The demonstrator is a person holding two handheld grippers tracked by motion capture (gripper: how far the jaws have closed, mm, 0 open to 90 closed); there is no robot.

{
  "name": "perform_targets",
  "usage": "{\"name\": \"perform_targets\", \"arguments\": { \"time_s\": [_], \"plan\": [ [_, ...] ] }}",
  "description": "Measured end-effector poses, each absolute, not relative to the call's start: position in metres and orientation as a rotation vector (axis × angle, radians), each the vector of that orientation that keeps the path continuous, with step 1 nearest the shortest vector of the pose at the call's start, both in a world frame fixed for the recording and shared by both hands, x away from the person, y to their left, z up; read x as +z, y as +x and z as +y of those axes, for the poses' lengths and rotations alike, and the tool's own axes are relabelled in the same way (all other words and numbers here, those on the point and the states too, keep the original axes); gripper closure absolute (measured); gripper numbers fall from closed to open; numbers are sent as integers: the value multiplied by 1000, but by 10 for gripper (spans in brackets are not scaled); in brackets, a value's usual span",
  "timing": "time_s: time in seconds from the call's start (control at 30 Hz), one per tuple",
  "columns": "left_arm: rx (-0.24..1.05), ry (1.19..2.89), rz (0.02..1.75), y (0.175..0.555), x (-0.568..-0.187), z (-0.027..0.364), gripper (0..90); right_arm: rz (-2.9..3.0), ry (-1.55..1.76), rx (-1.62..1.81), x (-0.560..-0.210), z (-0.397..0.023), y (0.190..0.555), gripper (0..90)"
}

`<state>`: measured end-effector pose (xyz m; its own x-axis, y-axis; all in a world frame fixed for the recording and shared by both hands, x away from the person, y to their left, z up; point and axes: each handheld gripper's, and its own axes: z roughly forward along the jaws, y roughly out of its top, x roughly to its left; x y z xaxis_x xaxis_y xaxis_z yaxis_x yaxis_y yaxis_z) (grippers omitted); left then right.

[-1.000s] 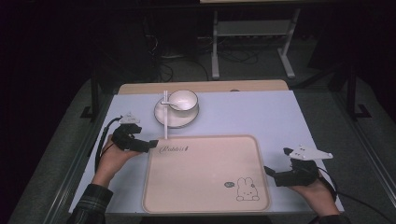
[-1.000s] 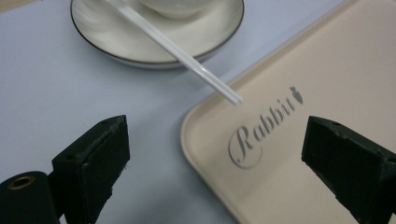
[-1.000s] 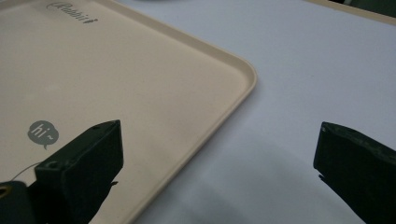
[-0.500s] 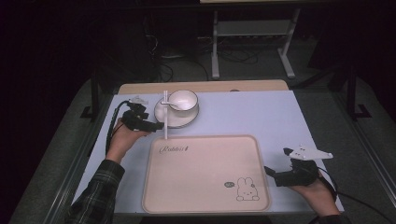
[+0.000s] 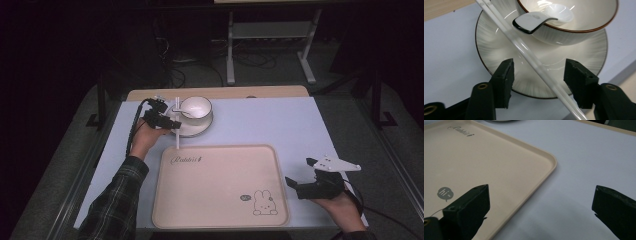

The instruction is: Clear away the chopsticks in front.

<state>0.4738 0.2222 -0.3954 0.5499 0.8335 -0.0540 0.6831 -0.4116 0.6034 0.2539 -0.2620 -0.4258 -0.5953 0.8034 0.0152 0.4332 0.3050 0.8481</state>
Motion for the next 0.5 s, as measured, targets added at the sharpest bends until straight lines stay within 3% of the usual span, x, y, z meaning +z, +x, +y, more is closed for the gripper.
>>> {"name": "perform_targets", "arguments": {
  "time_s": [0.5],
  "plan": [
    [351, 2257, 1302, 484, -414, 207, 537, 2159, 1101, 1210, -425, -264, 253, 9]
  ]
}}
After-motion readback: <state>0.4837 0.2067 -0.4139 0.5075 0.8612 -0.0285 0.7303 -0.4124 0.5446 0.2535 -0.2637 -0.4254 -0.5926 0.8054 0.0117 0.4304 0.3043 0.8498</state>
